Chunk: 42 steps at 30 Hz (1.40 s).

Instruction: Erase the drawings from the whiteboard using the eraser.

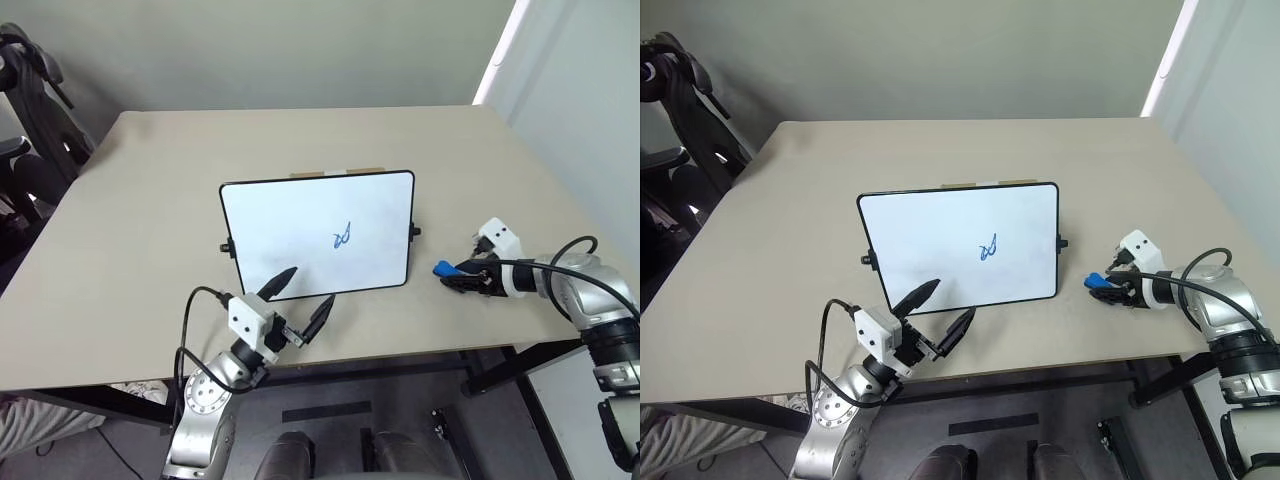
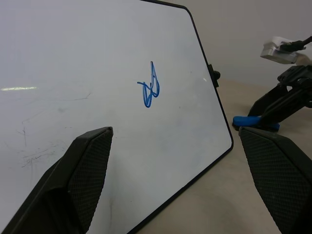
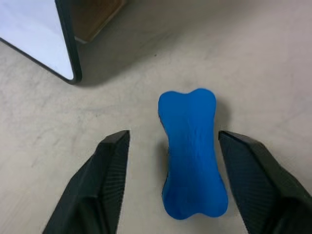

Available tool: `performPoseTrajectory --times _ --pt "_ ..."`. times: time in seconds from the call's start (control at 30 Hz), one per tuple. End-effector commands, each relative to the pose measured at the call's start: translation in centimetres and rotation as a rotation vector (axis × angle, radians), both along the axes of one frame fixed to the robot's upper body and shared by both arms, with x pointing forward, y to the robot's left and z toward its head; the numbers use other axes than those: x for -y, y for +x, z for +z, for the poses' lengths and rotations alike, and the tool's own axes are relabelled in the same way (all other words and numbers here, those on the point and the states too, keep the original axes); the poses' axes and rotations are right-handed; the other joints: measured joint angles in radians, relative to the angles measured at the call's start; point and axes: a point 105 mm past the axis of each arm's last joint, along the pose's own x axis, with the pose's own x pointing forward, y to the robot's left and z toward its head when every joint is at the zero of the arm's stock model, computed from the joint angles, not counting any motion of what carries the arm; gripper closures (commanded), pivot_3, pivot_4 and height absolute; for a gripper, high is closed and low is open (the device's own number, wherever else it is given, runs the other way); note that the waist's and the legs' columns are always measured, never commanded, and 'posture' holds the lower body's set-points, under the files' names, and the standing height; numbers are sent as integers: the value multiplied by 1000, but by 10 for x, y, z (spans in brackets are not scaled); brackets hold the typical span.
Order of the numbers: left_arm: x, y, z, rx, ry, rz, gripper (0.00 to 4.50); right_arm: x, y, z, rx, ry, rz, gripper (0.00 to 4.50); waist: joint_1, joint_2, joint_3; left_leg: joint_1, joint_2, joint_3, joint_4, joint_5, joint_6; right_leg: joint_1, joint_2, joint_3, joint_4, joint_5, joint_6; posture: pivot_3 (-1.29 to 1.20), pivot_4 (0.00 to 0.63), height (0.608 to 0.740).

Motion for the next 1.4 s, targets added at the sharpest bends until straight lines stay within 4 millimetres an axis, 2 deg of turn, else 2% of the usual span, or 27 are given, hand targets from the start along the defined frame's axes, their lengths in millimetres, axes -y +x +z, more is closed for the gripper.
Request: performPoseTrajectory --times 0.03,0.07,0.17,0.2,0.23,0.37,0.43,0.6,0.73,0.93,1.13,1.27,1.33,1.4 --pt "1 -4 14 49 -16 -7 0 1 4 4 9 -22 10 1397 0 0 0 0 0 0 0 0 0 0 0 0 0 0 0 0 150 740" --pt "1 -4 14 49 -17 -5 0 1 4 2 0 -34 20 1569 1 0 0 0 0 0 0 0 0 0 0 0 0 -1 -2 0 150 740" --pt "0 -4 14 48 -18 -2 0 2 3 -3 -14 -61 36 1569 1 0 0 0 0 0 0 0 0 0 0 0 0 -2 -5 0 150 740" --pt "-1 -4 14 48 -19 -2 0 2 3 -4 -14 -64 37 2014 1 0 0 0 0 0 0 0 0 0 0 0 0 -2 -5 0 150 740" --pt "-1 -4 15 47 -19 -2 0 2 3 -4 -12 -64 38 2222 1 0 0 0 0 0 0 0 0 0 0 0 0 -2 -5 0 150 740" --pt "-2 -3 15 46 -20 -3 0 -3 2 1 7 -38 61 3567 1 0 0 0 0 0 0 0 0 0 0 0 0 -2 -4 0 150 740" --pt "-2 -2 15 45 -19 -5 0 -3 0 2 18 -45 66 4025 1 0 0 0 0 0 0 0 0 0 0 0 0 -2 -4 0 150 740" --pt "-1 -2 14 41 -18 -12 0 -7 -13 17 104 -74 123 4025 2 0 0 0 0 0 0 0 0 0 0 0 0 -2 -4 0 150 740" --pt "-2 -1 14 37 -19 -14 0 -37 -37 62 287 54 240 4025 3 0 1 -1 0 0 0 0 -1 1 0 0 0 -4 -4 0 150 740" --pt "-2 2 13 31 -21 -18 0 -83 -54 107 488 194 328 4025 -5 -3 2 2 0 1 0 0 -1 4 1 0 0 -12 1 0 150 740" --pt "-4 4 14 33 -18 -15 0 -134 -58 116 605 235 410 4025 -9 -3 2 2 0 0 1 3 0 1 1 0 0 -10 1 0 150 740" --pt "-7 5 15 35 -17 -4 0 -154 -36 121 737 232 335 4025 -9 -2 2 1 0 -1 1 3 1 -2 1 0 0 -8 2 0 150 740" --pt "-10 5 16 34 -18 2 0 -161 -31 118 775 216 329 4025 -6 -2 2 0 0 -2 1 2 1 -4 0 -1 0 3 3 0 150 740" --pt "-11 4 17 33 -18 2 0 -169 -27 112 820 181 329 4025 -5 -2 2 0 0 -2 1 2 2 -4 0 -1 -1 3 2 0 150 740"
